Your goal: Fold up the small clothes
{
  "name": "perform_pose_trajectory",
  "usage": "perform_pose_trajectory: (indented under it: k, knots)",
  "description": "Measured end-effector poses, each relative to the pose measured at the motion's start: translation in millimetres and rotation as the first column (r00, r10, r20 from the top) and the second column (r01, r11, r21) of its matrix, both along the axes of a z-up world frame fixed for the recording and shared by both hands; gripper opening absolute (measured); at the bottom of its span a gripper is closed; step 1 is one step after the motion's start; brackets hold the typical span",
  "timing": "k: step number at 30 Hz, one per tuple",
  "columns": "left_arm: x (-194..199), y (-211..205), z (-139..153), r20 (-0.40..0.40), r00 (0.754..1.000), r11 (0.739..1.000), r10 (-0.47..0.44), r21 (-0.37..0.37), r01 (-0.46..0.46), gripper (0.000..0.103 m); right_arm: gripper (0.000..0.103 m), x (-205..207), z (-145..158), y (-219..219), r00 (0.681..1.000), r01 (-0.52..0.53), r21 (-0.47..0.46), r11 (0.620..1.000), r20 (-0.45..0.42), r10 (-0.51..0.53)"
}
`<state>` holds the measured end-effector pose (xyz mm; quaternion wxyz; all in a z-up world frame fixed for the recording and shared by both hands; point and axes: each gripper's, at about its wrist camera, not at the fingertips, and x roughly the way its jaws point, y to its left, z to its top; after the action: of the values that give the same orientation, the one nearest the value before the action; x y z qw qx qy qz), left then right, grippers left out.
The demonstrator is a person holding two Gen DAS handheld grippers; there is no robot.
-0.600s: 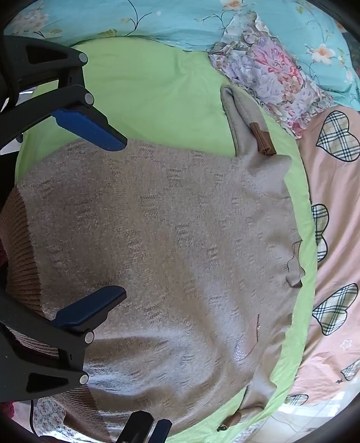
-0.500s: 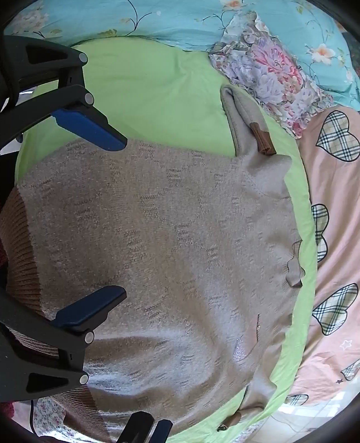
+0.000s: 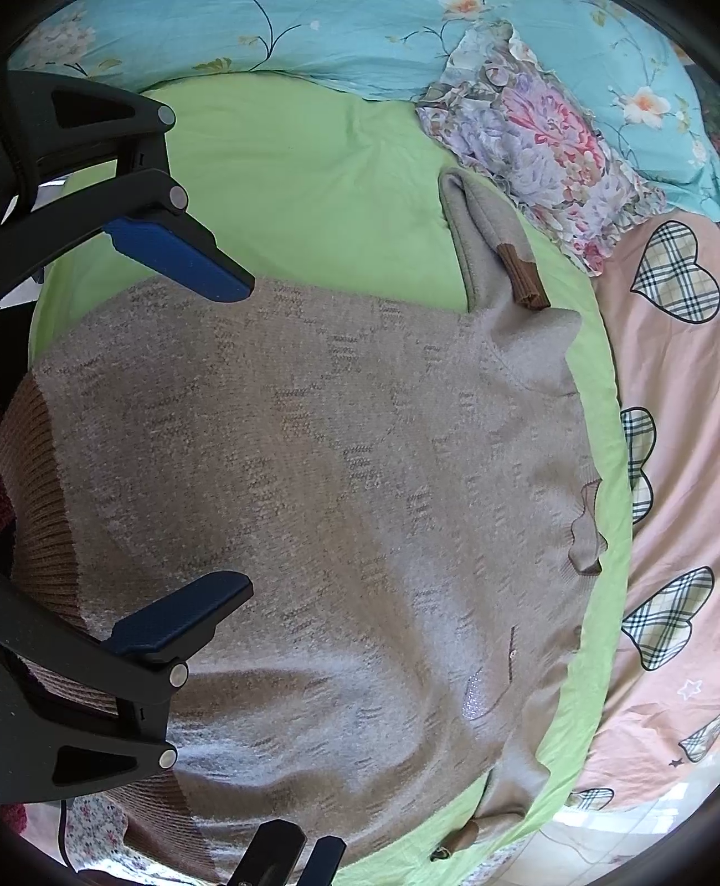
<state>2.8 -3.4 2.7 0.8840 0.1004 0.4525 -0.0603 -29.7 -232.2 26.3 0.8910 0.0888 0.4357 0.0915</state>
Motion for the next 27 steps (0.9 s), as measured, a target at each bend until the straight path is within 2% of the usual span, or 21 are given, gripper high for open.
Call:
perform_pose_trajectory:
  k: [11,18,25,26,27]
  knots:
    - [0.5,0.5,-1.1,-0.005,1.000,1.000,-0.003,0.001,0.003,0.098,0.101,1.5,-1.7,1.8,1.000,-0.005,0.010,1.000,0.022,0.005]
    - [4.7,2.0,-1.4,-0.026,1.000,0.999,-0.004,-0.039,0.002,0.098,0.101,2.9,-2.6,3.0,1.000,-0.001,-0.002,1.000,-0.031,0.001]
    - [11.5,-1.1,-1.0,-0.014,1.000,1.000,-0.011,-0.021,0.011,0.098,0.100,6.0,-5.9,4.8,0.999,-0.002,-0.022,1.000,-0.047,0.001]
    - [12.9,-1.8,-1.2,-0.016,1.000,1.000,-0.013,-0.022,0.013,0.098,0.099,9.4,-6.4,3.4,0.993,0.004,-0.067,0.998,-0.119,-0.012]
    - [14.2,-2.1,-1.2,-0.018,1.000,0.999,-0.014,-0.029,0.014,0.098,0.098,10.0,-6.6,3.1,0.993,0.005,-0.065,0.998,-0.119,-0.013]
